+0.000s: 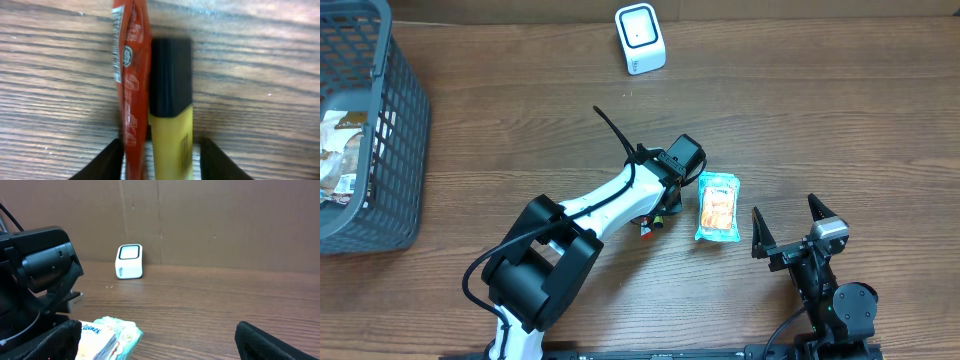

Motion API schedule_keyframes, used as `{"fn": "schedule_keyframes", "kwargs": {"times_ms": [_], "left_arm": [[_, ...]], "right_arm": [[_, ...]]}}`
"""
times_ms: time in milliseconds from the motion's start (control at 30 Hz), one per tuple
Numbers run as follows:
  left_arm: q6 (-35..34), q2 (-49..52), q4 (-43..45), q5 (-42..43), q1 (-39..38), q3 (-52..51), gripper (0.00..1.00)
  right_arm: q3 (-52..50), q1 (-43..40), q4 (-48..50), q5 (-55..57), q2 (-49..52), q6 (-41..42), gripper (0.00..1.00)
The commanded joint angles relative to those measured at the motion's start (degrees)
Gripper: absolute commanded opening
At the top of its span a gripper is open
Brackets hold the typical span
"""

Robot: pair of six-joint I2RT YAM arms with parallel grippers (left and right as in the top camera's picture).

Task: Scan the item barcode
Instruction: 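Lift the red snack bar and carry it toward the table center, then release the red bar beside the clear packet and retract left gripper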

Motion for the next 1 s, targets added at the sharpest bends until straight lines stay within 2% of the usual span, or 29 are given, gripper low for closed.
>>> {"fn": "schedule_keyframes", "kwargs": {"times_ms": [0, 267, 467, 533, 633, 733, 800, 833, 867, 900, 933, 967], "left_arm": [[0.52, 1.62, -0.20, -1.20, -0.15, -0.04, 0.47], [8.66, 1.57, -3.87, -1.27, 1.70, 6.27, 0.57], [10.36, 1.57, -16.81, -4.68, 4.11, 21.03, 0.59], [14.25, 1.57, -21.70, -6.75, 5.49, 27.82, 0.56], [23.21, 1.57, -29.62, -11.28, 8.44, 39.98, 0.56], [29.70, 1.57, -37.27, -19.21, 12.24, 52.65, 0.63], [36.72, 1.57, -40.59, -25.83, 15.04, 59.78, 0.69], [40.26, 1.57, -42.36, -29.42, 16.57, 62.93, 0.68], [42.18, 1.57, -44.76, -32.61, 18.12, 65.72, 0.68], [42.60, 1.57, -47.41, -34.60, 19.43, 67.87, 0.77], [42.84, 1.57, -50.07, -35.93, 20.98, 69.83, 0.81], [43.19, 1.42, -51.17, -36.50, 22.47, 70.88, 0.80]], "right_arm": [[-0.61, -0.09, 0.28, 0.55, -0.22, -0.20, 1.00], [-0.61, -0.09, 0.28, 0.55, -0.22, -0.20, 1.00], [-0.61, -0.09, 0.28, 0.55, -0.22, -0.20, 1.00], [-0.61, -0.09, 0.28, 0.55, -0.22, -0.20, 1.00], [-0.61, -0.09, 0.28, 0.55, -0.22, -0.20, 1.00], [-0.61, -0.09, 0.28, 0.55, -0.22, -0.20, 1.00], [-0.61, -0.09, 0.28, 0.55, -0.22, -0.20, 1.00], [-0.61, -0.09, 0.28, 0.55, -0.22, -0.17, 1.00], [-0.61, -0.09, 0.28, 0.55, -0.22, -0.20, 1.00], [-0.61, -0.09, 0.28, 0.55, -0.22, -0.17, 1.00], [-0.61, -0.09, 0.28, 0.55, -0.22, -0.20, 1.00], [-0.61, -0.09, 0.28, 0.55, -0.22, -0.20, 1.00]]}}
